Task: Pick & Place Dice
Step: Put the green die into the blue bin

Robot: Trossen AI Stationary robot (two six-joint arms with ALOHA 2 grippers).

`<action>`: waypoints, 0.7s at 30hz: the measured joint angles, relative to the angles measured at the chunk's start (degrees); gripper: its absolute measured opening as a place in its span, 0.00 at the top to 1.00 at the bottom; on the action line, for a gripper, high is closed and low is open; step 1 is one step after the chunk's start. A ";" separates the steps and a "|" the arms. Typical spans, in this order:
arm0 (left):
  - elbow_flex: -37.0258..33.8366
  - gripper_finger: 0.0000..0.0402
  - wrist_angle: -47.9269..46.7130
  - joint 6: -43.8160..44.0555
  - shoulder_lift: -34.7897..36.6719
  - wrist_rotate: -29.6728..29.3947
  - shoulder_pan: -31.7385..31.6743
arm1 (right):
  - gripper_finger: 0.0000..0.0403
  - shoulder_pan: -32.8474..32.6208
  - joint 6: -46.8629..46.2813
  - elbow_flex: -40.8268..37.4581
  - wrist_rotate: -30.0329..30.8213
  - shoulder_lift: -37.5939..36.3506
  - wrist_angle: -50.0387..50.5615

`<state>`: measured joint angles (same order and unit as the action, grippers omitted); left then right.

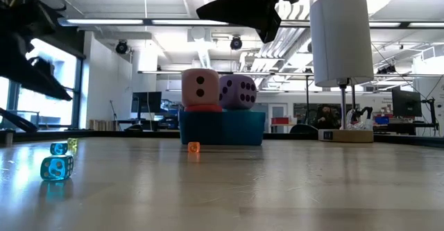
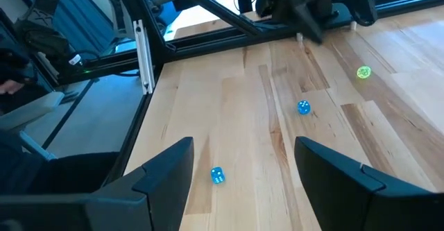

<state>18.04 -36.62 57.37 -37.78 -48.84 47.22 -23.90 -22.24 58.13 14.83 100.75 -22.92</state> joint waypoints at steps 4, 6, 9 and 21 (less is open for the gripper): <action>-5.29 0.01 8.30 -3.33 0.00 0.00 1.92 | 0.40 0.00 0.00 0.00 0.00 0.00 0.00; -7.27 0.01 11.30 -5.67 0.00 0.01 2.53 | 0.40 0.00 0.00 0.00 0.00 0.00 0.00; -8.90 0.01 13.09 -8.41 0.00 -0.02 3.09 | 0.40 0.00 0.00 0.00 0.00 0.00 0.00; -10.94 0.01 13.47 -9.78 -0.09 -1.37 3.15 | 0.40 0.00 0.01 0.00 0.00 0.00 0.00</action>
<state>7.09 -23.15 47.59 -37.87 -50.21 50.37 -23.90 -22.22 58.13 14.83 100.75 -22.92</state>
